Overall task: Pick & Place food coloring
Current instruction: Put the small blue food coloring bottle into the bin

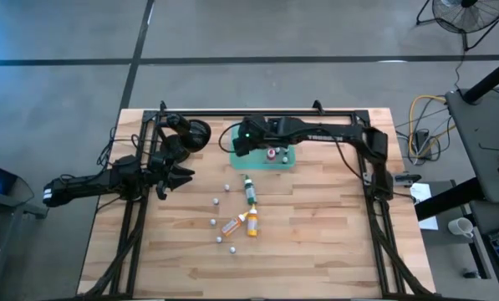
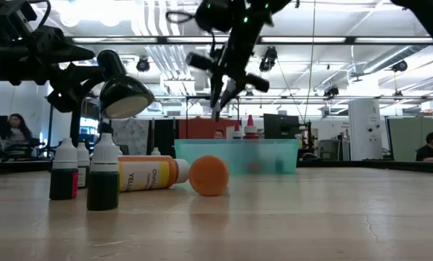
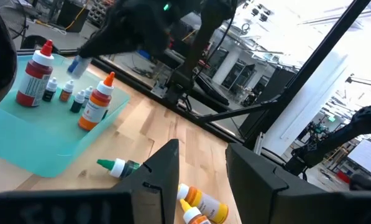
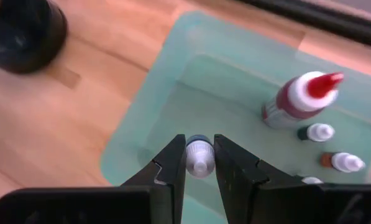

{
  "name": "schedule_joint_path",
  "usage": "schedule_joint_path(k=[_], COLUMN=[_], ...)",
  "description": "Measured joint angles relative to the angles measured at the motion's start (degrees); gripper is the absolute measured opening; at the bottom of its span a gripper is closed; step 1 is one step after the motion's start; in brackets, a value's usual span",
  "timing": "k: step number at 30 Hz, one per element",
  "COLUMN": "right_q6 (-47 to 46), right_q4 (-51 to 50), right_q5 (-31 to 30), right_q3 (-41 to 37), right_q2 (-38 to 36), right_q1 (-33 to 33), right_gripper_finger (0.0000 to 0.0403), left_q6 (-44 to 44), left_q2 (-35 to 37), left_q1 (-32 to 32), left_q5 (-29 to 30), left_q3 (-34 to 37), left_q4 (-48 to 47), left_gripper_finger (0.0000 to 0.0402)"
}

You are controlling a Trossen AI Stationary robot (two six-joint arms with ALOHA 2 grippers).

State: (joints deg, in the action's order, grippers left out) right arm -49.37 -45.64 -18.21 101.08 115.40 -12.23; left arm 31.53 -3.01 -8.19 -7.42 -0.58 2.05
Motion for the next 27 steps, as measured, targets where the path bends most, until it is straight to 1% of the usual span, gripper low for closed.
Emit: schedule_joint_path(k=[5, 9, 14, 19, 23, 27], right_q6=[5.19, 8.91, 11.40, 13.62, 13.97, 14.06], right_q4=[0.34, 0.15, -0.66, -1.15, -1.02, -1.16], right_q5=[1.22, 4.55, 5.24, 5.35, 8.09, 8.21], right_q3=[0.00, 0.00, -0.05, -0.07, -0.22, -0.44], right_q2=[3.60, 6.41, 9.18, 10.36, 10.44, 10.44], right_q1=[-1.12, -2.08, -3.52, -5.09, -6.38, -7.29], right_gripper_finger=[0.0068, 0.0068, 0.0068, 0.0068, 0.0068, 0.0068], left_q6=[-0.02, 0.00, 0.00, 0.00, -0.02, -0.01], left_q2=[0.00, 0.00, 0.00, 0.02, 0.00, 0.00], left_q1=[0.00, -0.02, -0.07, -0.04, -0.04, -0.04], left_q5=[-0.01, 0.00, 0.00, 0.00, -0.02, -0.02], left_q3=[0.01, 0.00, 0.01, 0.00, 0.02, 0.01], left_q4=[0.02, 0.02, 0.02, 0.02, 0.02, 0.02], left_gripper_finger=[0.0106, 0.0106, 0.0106, 0.0106, 0.0106, 0.0106])
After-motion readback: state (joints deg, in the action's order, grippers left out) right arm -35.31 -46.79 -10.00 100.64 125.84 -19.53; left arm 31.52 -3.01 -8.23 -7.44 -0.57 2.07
